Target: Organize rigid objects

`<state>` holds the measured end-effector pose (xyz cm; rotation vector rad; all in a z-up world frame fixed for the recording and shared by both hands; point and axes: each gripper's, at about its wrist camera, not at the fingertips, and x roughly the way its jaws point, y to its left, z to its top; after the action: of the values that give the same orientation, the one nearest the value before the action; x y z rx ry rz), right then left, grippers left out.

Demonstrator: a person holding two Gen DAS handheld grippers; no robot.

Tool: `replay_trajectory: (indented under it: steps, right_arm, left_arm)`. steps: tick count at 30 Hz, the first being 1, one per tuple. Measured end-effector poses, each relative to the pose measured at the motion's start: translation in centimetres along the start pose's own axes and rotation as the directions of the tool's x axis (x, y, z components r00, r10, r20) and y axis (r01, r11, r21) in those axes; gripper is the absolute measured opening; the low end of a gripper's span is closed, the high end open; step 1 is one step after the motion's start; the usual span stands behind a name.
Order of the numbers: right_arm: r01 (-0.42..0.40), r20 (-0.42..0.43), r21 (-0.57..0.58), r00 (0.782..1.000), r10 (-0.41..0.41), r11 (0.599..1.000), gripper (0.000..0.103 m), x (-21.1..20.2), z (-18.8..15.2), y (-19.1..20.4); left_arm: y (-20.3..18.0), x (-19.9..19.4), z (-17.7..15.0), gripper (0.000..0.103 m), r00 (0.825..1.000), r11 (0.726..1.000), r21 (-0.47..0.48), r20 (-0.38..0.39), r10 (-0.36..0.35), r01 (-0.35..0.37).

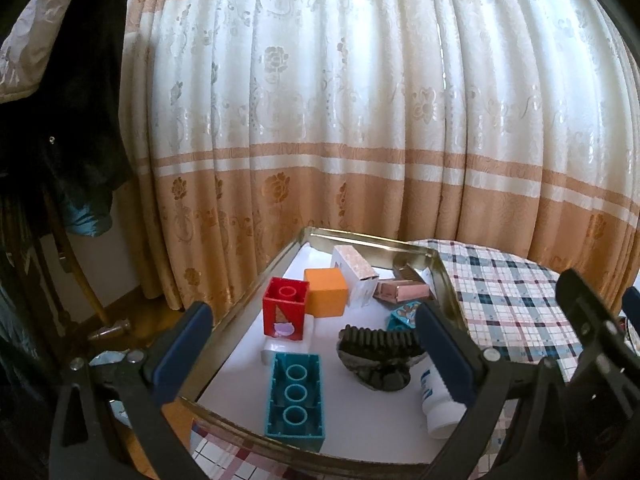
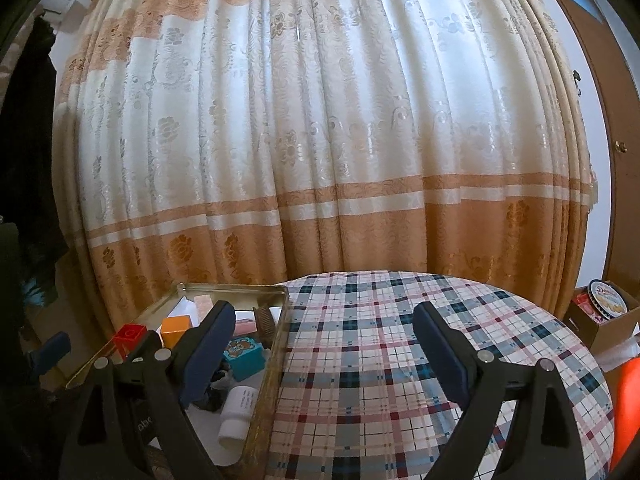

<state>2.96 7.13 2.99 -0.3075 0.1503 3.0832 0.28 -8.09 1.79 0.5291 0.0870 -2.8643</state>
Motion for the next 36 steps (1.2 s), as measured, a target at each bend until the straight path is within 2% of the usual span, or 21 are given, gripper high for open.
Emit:
replay_trajectory:
  steps: [18,36]
  right_arm:
    - [0.001,0.000,0.038,1.000,-0.001,0.999,0.096,-0.3,0.0,-0.6]
    - [0.009,-0.004,0.039,1.000,-0.009,0.999,0.096,-0.2,0.0,-0.8]
  left_arm:
    - [0.6,0.1,0.0,0.103,0.999,0.999,-0.035,-0.022,-0.024,0.024]
    - [-0.5,-0.2,0.0,0.103,1.000,1.000,0.013,0.000,-0.028,0.028]
